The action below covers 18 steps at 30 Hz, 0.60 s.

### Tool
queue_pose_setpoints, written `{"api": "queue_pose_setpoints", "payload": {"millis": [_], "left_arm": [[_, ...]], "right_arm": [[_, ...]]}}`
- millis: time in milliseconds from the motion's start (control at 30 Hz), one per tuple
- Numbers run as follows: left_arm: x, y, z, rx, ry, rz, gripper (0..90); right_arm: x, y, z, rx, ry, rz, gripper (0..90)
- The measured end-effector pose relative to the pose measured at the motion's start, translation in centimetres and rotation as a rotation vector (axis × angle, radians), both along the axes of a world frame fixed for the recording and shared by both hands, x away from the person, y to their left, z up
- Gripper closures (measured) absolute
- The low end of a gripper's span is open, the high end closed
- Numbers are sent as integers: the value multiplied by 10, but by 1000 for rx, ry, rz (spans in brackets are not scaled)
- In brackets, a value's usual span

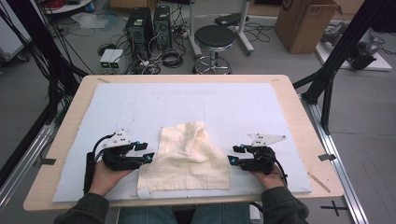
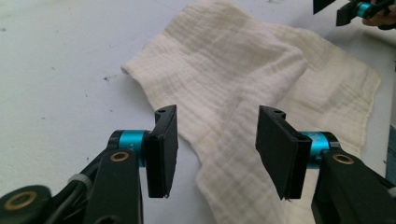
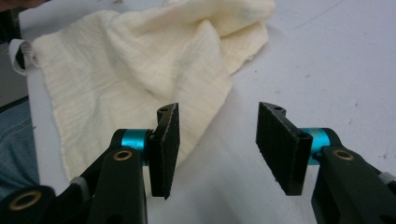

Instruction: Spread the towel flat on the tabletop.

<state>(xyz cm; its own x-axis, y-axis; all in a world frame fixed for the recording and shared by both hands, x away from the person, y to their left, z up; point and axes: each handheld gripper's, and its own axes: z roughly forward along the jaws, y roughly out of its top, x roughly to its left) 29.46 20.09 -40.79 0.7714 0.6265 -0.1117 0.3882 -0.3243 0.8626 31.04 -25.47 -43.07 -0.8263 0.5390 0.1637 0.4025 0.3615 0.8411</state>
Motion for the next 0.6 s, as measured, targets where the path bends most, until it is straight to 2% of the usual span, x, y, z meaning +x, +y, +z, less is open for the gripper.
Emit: {"api": "queue_pose_setpoints", "payload": {"millis": [100,167,233,333,400,467,533,567,600], "left_arm": [[8,-4,1,-28,2,23,503],[17,-8,1,-25,4,48,520],[30,-12,1,-13,19,64,525],[50,-21,0,-7,19,100,532],[64,-28,-3,-20,33,106,540],[76,-36,-7,4,43,128,547],[88,-40,-14,3,63,147,549],[94,-43,-18,35,87,157,550],[97,-45,-21,57,93,161,545]], "right_arm": [[-2,1,3,1,-20,19,493],[-4,0,5,1,-25,23,495],[-5,0,6,2,-30,28,495],[-5,-1,6,2,-32,30,497],[-3,0,5,1,-26,36,499],[-1,3,4,-16,-22,43,500],[1,6,3,-18,-18,49,501],[2,7,3,-23,-15,52,501],[3,8,3,-32,-16,54,502]]}}
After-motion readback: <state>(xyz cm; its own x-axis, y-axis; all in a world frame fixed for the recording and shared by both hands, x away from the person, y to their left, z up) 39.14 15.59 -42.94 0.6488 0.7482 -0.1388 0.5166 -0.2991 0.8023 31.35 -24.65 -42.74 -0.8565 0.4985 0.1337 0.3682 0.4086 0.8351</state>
